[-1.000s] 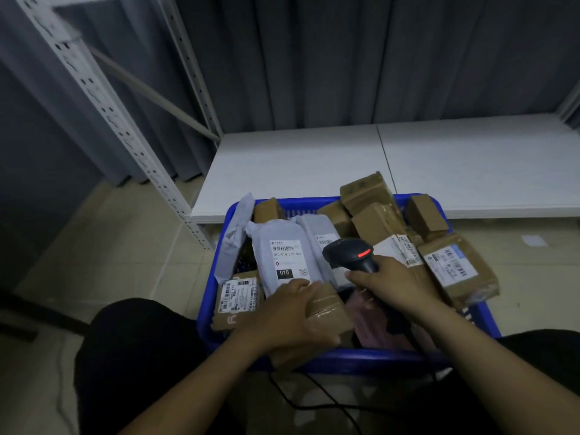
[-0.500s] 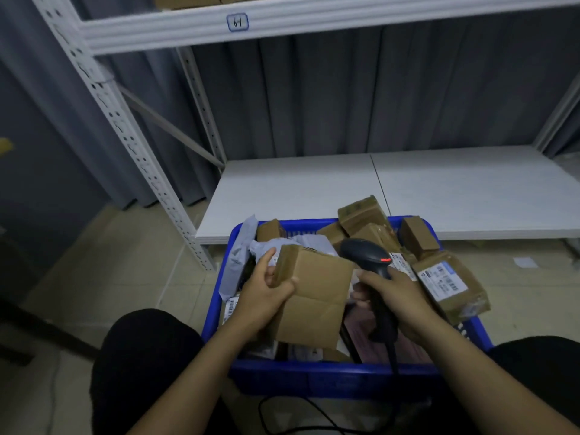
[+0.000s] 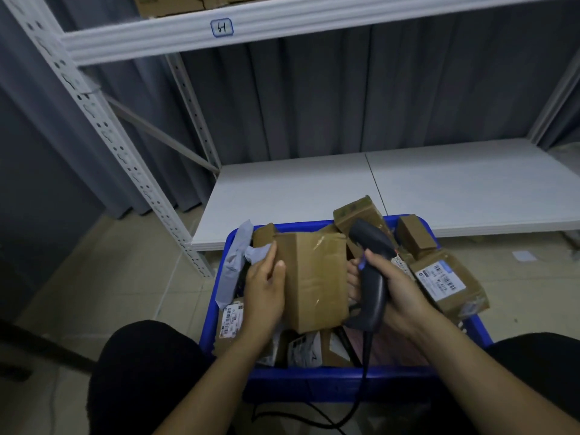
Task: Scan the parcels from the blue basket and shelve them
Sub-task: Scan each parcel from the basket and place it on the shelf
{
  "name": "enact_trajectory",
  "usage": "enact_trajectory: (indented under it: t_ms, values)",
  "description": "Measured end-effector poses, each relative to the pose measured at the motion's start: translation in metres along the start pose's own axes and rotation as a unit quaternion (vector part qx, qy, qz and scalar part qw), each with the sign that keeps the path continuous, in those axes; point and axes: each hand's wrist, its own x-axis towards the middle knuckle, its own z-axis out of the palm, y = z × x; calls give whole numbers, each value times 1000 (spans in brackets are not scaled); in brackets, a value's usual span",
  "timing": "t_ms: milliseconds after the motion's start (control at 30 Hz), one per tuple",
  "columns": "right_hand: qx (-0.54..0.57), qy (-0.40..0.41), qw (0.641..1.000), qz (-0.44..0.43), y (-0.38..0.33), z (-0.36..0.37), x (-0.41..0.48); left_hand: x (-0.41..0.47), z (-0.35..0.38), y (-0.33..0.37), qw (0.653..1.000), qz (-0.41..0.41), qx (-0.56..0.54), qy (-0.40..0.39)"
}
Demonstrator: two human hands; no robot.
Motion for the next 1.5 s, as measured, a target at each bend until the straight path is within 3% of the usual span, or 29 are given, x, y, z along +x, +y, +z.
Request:
enact_trajectory:
  t_ms: [100, 200, 367, 600, 700, 800, 933, 1067, 1500]
  values:
    - [-22, -17, 1000, -7, 3, 2, -1, -4, 7, 0, 995, -68, -29, -67]
    - [-30, -53, 998, -23, 7, 4, 2, -6, 9, -1, 988, -96, 21, -120]
    - [-44, -84, 995, -15, 13, 7, 5, -2, 6, -8, 996, -50, -4, -67]
    - [-80, -86, 993, -15, 15, 13, 4, 6, 1, -14, 993, -102, -20, -55]
    - [-176, -40, 983, -47, 10, 15, 2, 18, -12, -19, 993, -99, -60, -21]
    - [-332, 13, 938, -97, 4, 11, 1, 29, -30, -23, 992, -108, -61, 17]
    - [-415, -5, 904, -104, -4, 13, -6, 37, -46, -27, 989, -121, -73, 40]
    - [-439, -40, 893, -94, -6, 16, -14, 37, -49, -26, 991, -113, -65, 36]
    - [-443, -52, 887, -115, -17, 16, -20, 41, -44, -26, 996, -72, -40, 23]
